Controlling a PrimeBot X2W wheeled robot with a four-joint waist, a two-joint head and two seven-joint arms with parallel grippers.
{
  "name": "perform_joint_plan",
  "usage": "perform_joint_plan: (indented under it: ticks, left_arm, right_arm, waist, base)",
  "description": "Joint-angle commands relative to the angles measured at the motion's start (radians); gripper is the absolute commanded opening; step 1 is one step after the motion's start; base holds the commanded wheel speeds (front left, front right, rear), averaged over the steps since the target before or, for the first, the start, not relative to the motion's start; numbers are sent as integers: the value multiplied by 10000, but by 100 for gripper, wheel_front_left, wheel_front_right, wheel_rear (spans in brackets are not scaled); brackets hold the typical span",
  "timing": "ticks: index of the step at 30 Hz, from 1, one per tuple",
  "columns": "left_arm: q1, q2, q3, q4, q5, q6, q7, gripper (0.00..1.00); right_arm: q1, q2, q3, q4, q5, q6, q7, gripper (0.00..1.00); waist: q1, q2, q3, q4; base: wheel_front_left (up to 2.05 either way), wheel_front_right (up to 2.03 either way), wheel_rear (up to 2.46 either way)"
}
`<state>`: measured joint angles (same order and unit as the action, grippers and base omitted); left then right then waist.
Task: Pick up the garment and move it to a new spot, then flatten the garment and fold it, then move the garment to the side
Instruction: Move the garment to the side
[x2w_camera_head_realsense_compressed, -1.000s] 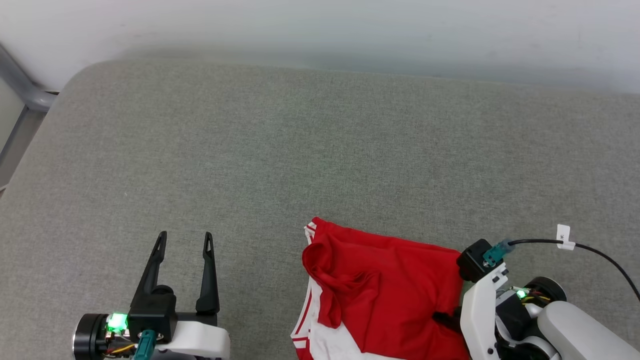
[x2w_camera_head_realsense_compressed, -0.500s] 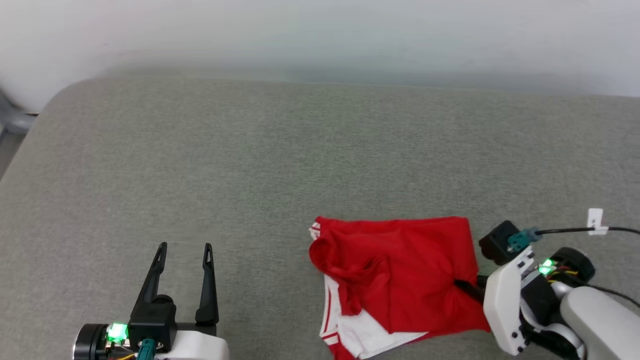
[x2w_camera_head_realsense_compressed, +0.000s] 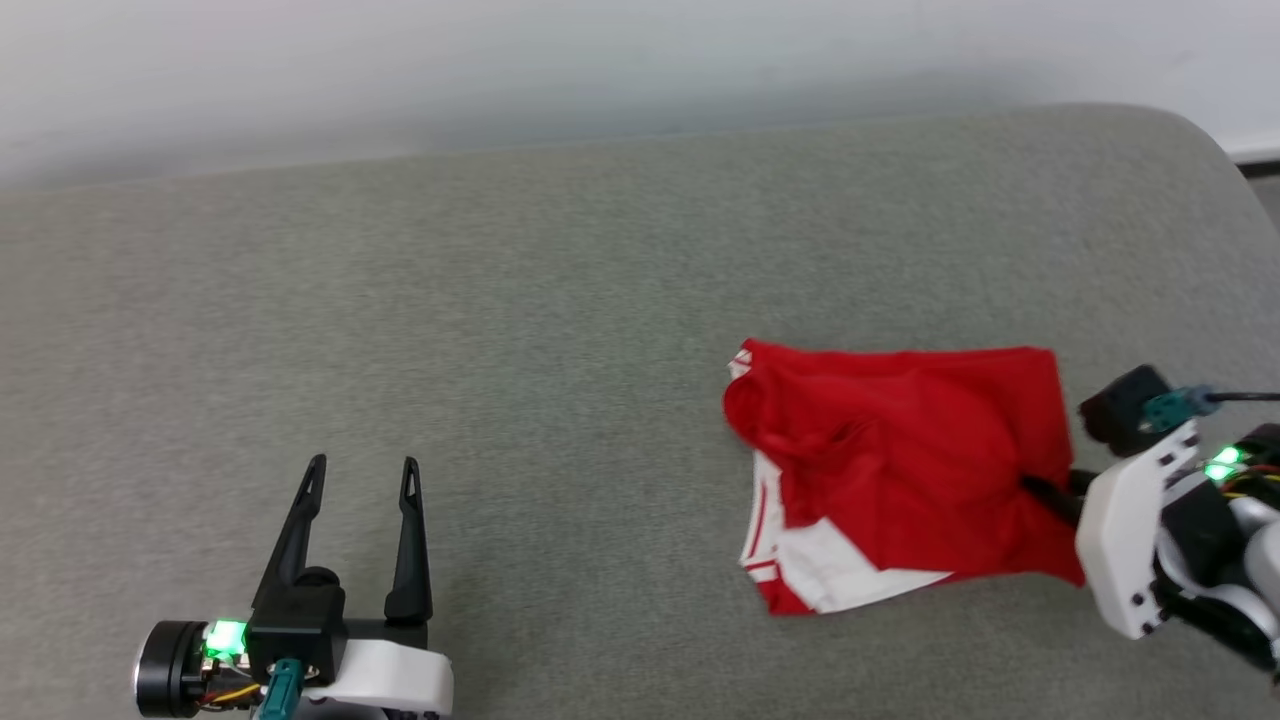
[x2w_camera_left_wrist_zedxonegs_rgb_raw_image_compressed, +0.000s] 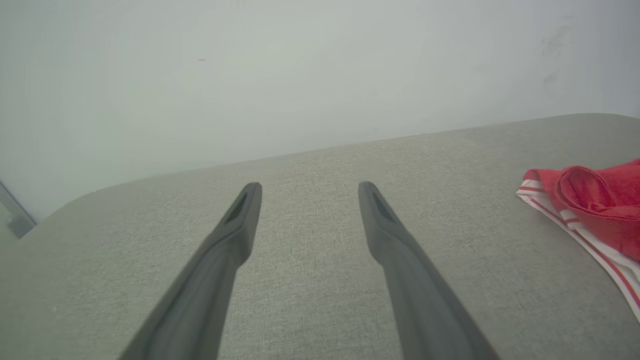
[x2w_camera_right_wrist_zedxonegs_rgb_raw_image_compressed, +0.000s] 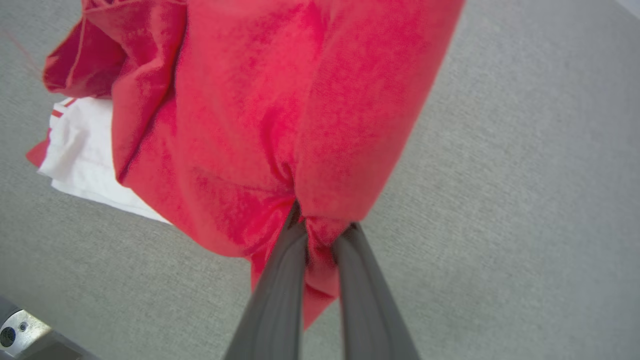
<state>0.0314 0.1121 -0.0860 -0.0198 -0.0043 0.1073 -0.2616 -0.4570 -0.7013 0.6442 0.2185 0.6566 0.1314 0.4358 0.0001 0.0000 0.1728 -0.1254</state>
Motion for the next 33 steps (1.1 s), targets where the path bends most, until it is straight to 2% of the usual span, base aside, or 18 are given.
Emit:
perform_joint_plan:
  ticks: [1,10,26,33]
  left_arm:
    - [-149,34,51,-30,23,37,-44,100]
    - [-542,251,43,-370,170,141,-44,100]
    - [-2028,925,-198,-1302,374,276,-35,100]
    - [-2439,1156,-310,-1575,418,429,-35,100]
  right_arm:
    - [-154,-116,-158,41,-27,-18,-57,0]
    - [-555,-201,-1412,724,-594,-18,-224,0]
    - [-2526,-754,-4078,3763,-1529,-18,-539,0]
    - [-3369,-958,-5051,4910,-2010,-18,-750,0]
  waist:
    - [-1,0,284,-400]
    - [-1,0,1089,-965]
    - [-1,0,3663,-526]
    - [-1,0,4245,-413]
  base:
    - [0,0,0]
    - [0,0,0]
    - [0,0,0]
    - [0,0,0]
